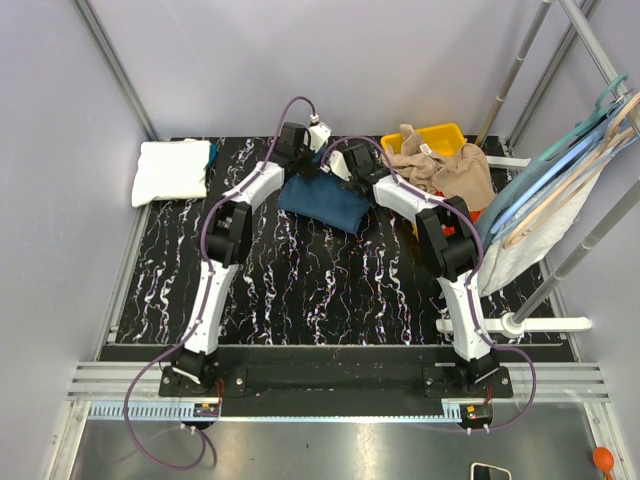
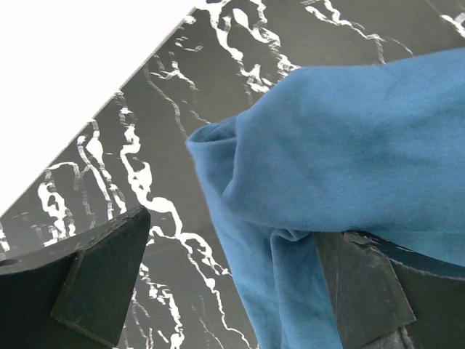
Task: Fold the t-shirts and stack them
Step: Fold the tshirt
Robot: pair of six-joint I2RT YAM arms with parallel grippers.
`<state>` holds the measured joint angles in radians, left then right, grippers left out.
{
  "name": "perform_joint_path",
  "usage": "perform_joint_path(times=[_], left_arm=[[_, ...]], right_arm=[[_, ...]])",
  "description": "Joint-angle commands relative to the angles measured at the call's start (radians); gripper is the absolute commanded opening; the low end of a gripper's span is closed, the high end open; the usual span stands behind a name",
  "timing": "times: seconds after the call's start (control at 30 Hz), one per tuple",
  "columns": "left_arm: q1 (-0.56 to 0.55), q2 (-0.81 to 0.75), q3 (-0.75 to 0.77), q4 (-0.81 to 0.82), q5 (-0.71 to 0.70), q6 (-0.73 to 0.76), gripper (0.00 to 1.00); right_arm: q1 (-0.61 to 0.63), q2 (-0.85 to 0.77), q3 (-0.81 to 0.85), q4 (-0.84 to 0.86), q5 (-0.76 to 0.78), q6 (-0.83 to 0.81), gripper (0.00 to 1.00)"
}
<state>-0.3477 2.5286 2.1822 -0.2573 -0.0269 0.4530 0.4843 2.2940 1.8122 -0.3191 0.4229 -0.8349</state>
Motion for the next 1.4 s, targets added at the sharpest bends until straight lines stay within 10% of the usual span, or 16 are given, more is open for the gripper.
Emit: perform_joint_path(times=[0.0, 0.97, 1.37], left_arm=[[-0.011, 0.007, 0.039, 0.079, -0.126, -0.004, 0.99], [-0.019, -0.343, -0.344, 0.108, -0.186, -0.034, 0.99], [0.015, -0.427, -0.421, 0.174, -0.248, -0.034, 0.99]], right_arm=[[0.000, -0.002, -0.005, 0.117, 0.082, -0.006, 0.63], [0.013, -0.272, -0.097, 0.068, 0.045, 0.164, 0.74], [0.014, -0.134, 0.056, 0.077, -0.147, 0.266, 0.76]])
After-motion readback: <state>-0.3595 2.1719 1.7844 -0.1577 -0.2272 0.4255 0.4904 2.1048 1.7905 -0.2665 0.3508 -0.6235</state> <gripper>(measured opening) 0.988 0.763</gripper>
